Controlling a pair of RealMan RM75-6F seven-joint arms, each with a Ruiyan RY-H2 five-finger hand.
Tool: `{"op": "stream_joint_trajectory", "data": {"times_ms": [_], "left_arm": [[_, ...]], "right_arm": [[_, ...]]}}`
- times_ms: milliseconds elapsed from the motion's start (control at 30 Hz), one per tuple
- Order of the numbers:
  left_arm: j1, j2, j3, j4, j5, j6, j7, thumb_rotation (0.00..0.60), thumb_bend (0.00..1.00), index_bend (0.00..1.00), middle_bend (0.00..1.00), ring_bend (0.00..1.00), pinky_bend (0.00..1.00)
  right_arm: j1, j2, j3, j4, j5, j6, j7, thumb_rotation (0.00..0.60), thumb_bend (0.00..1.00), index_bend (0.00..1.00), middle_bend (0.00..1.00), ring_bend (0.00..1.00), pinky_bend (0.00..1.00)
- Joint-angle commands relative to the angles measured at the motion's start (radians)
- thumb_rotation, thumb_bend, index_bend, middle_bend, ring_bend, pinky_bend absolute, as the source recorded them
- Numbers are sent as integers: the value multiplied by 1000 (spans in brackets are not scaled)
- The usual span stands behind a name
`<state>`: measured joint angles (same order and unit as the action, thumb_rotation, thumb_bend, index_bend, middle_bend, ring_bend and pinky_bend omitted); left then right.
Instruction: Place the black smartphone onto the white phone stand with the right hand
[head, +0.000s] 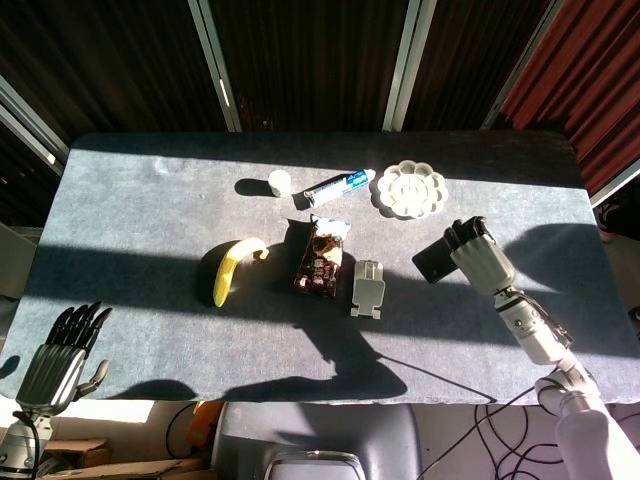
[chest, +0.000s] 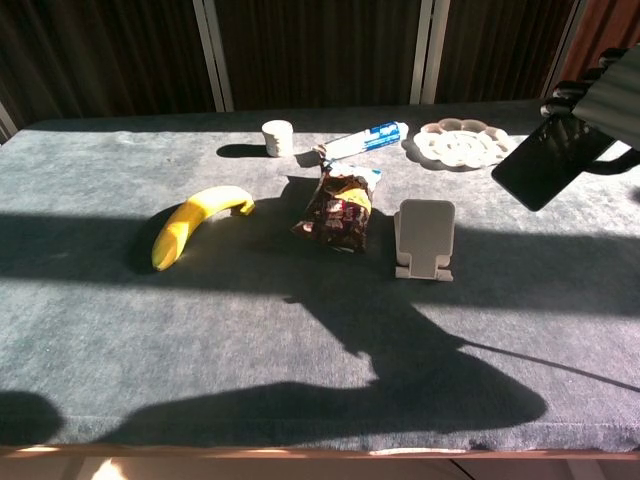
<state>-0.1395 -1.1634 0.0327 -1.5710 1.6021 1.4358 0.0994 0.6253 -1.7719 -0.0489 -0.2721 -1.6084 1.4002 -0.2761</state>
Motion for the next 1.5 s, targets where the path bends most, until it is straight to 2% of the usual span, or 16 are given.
{"op": "stream_joint_trajectory", "data": {"times_ms": [33, 200, 433, 667, 933, 1500], "left_arm": [[1, 0, 0, 0, 1, 2, -1, 600, 392, 0, 0, 0, 73], [2, -1, 0, 0, 3, 5, -2, 600, 393, 0, 0, 0, 73], [4, 2, -2, 1, 1, 10, -12, 600, 393, 0, 0, 0, 73], [6, 6, 1, 3, 11, 18, -23, 600, 394, 0, 0, 0, 73], [11, 12, 6, 5, 24, 29, -38, 600, 393, 0, 0, 0, 73], [13, 20, 6, 7, 28, 34, -56, 600, 392, 0, 0, 0, 49]], "right_arm": [[23, 26, -56, 48, -84, 115, -20, 600, 395, 976, 705, 518, 422], [74, 53, -116, 64, -171, 215, -65, 600, 395, 976, 705, 518, 372], [167, 97, -167, 32, -253, 236, -183, 600, 395, 976, 705, 518, 336], [232, 151, -179, -101, -289, 182, -323, 600, 395, 976, 705, 518, 322], [263, 159, -178, -268, -320, 83, -450, 600, 396, 976, 705, 518, 302], [288, 184, -145, -431, -341, -63, -562, 600, 394, 976, 705, 518, 302]]}}
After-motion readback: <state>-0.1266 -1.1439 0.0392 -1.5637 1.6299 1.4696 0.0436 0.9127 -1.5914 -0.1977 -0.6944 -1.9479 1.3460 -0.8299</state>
